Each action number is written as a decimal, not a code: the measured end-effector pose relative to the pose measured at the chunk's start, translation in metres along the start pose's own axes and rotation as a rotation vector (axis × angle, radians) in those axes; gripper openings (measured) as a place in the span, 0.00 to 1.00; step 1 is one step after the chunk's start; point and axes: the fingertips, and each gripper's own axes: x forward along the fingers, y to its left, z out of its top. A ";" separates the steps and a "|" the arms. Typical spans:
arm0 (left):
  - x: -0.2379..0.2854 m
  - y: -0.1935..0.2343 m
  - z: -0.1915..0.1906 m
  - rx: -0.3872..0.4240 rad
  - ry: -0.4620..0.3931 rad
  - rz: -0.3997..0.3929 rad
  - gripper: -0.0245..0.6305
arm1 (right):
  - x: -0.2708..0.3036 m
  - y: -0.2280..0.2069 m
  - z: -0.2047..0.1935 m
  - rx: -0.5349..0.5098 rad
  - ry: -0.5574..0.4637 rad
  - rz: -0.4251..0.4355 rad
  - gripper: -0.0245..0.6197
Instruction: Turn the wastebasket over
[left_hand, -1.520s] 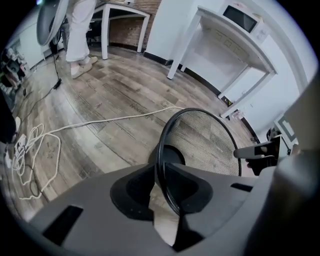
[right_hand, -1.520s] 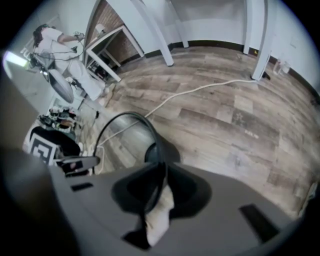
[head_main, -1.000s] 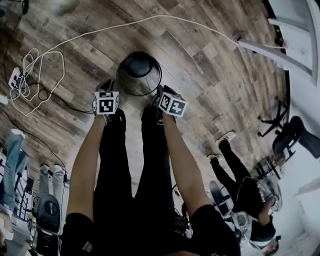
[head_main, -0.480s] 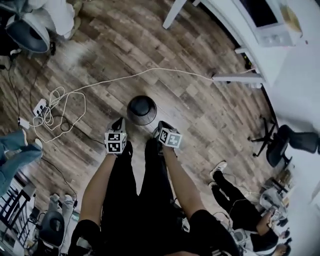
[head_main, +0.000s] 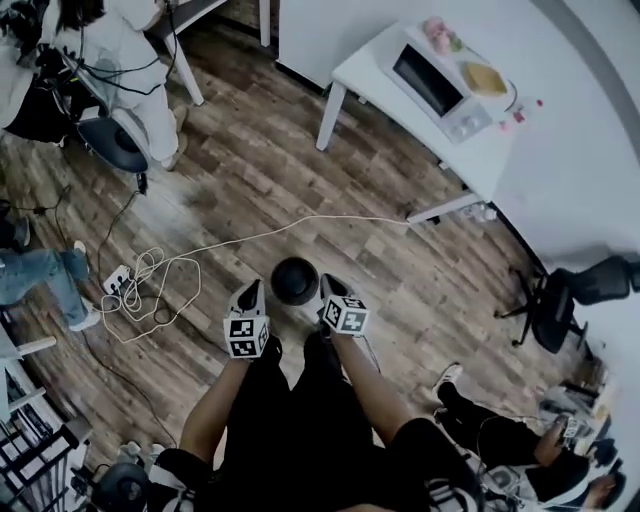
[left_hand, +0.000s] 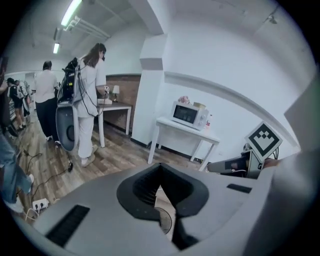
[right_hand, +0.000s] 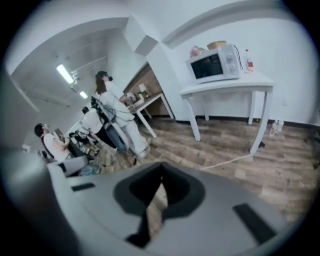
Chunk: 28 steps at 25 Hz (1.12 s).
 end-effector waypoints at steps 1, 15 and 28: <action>-0.010 -0.004 0.017 0.012 -0.030 -0.003 0.09 | -0.011 0.010 0.014 -0.015 -0.035 0.014 0.09; -0.141 -0.094 0.161 0.174 -0.376 -0.067 0.09 | -0.186 0.104 0.108 -0.210 -0.380 0.150 0.09; -0.143 -0.107 0.158 0.168 -0.399 -0.039 0.09 | -0.209 0.114 0.109 -0.264 -0.429 0.175 0.09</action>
